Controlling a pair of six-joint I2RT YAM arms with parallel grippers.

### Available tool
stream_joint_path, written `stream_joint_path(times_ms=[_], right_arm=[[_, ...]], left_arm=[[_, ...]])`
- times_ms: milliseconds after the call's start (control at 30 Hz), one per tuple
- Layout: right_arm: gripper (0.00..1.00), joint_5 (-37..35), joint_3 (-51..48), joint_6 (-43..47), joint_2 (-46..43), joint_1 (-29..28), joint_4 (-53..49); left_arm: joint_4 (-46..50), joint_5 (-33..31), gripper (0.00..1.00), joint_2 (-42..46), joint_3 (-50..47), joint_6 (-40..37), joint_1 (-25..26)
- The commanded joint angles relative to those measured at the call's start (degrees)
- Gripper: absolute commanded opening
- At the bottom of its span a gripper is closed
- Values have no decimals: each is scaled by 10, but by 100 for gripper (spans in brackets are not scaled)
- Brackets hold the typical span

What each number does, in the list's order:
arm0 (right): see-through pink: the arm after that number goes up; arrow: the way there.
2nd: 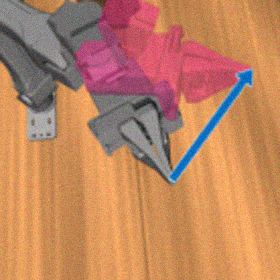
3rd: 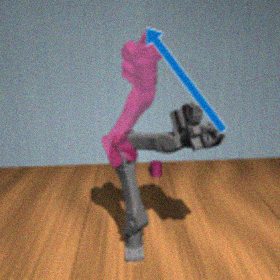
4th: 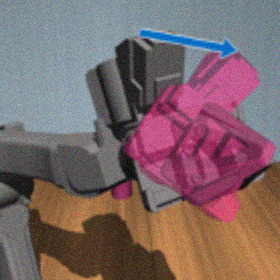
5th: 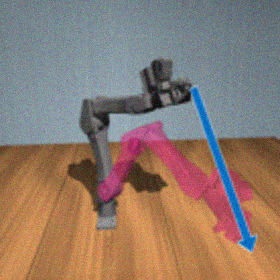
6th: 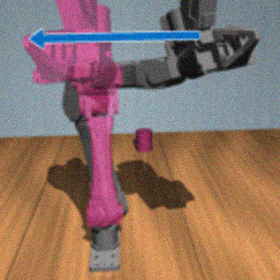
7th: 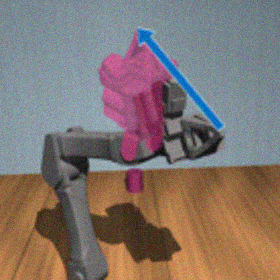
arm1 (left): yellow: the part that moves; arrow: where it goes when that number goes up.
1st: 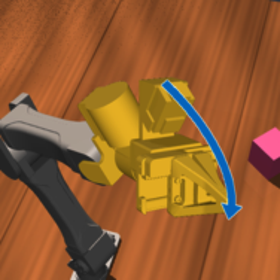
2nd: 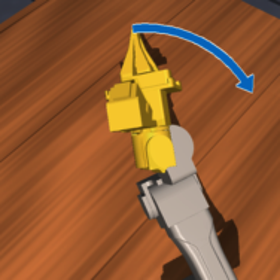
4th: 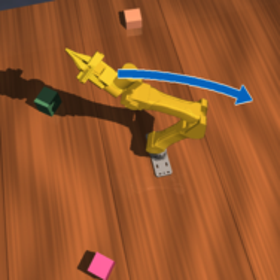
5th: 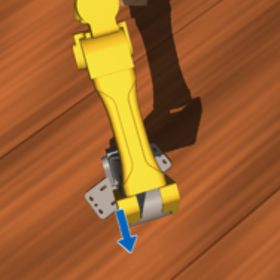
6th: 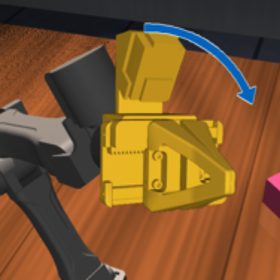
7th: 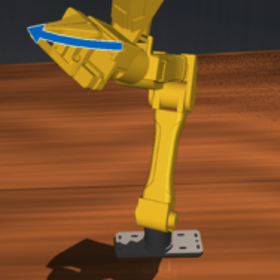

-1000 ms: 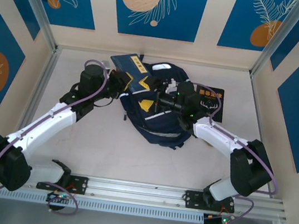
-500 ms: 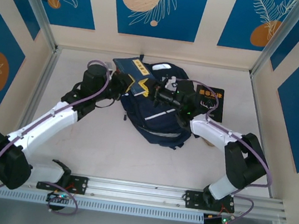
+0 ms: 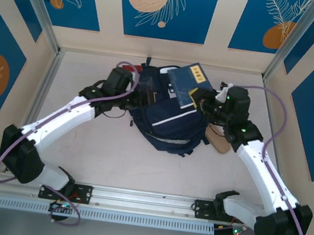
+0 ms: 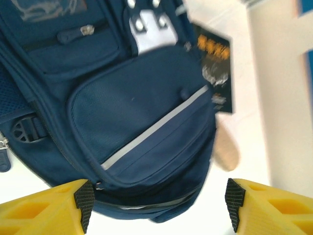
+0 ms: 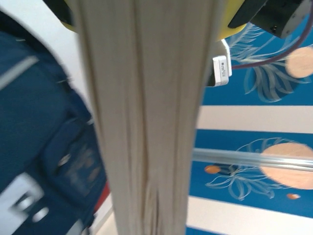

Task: Pack books, pencil case, and school supplies into a backpack

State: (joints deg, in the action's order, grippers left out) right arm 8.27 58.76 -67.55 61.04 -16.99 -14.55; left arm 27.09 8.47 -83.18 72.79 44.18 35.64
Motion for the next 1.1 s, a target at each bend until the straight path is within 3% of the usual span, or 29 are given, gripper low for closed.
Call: stream_joint_path(times_ms=[0,300,500,667,933,1033,1067], right_arm=[[5,-42,49,158,-26,47,-182],[5,28,28,233,-72,190,-277],[5,63,-13,233,-97,245,-291],[5,74,-34,234,-114,277,-305],[5,85,-43,251,-121,331,-322],[5,89,-42,254,-122,341,-324],[5,89,-42,254,-123,342,-325]], left_arm=[[75,-70,72,-49,48,-103,39],[137,-88,72,-231,209,-230,126],[241,-159,71,-375,381,-357,178],[293,-181,70,-465,494,-402,185],[288,-227,68,-541,544,-455,185],[293,-247,64,-557,550,-463,185],[293,-252,58,-559,550,-461,185]])
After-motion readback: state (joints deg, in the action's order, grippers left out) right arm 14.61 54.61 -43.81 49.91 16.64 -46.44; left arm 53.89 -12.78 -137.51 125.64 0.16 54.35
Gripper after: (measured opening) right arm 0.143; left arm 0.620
